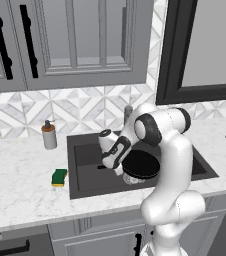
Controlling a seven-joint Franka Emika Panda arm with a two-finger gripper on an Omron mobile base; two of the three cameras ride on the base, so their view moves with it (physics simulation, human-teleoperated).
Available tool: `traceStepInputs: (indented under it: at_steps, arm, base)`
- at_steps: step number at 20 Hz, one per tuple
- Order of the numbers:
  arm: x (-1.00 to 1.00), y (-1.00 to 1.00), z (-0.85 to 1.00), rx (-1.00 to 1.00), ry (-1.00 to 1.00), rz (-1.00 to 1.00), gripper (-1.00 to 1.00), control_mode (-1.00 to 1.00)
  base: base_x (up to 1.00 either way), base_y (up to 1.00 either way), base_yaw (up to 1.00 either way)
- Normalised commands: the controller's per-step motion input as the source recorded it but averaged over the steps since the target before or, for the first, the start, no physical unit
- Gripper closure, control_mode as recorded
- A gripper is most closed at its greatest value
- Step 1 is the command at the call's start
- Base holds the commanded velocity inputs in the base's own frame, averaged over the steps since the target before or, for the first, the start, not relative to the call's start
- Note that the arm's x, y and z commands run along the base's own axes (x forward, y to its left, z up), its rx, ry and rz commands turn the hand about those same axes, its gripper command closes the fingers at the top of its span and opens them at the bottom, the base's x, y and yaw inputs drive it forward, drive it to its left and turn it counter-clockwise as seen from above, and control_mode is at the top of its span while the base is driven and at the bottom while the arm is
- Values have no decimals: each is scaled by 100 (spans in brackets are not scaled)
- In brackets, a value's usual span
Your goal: Pick the pan and sponge and place them into the sink. Then turn on the water.
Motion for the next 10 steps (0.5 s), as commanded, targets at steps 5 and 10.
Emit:
traceStepInputs:
  at_steps: [5, 10]
  arm:
    - [27, 27, -46, 0, -6, -6, 100, -100]
    - [23, 13, -40, 0, -4, -6, 100, -100]
  base:
    - [0, 0, 0]
    - [0, 0, 0]
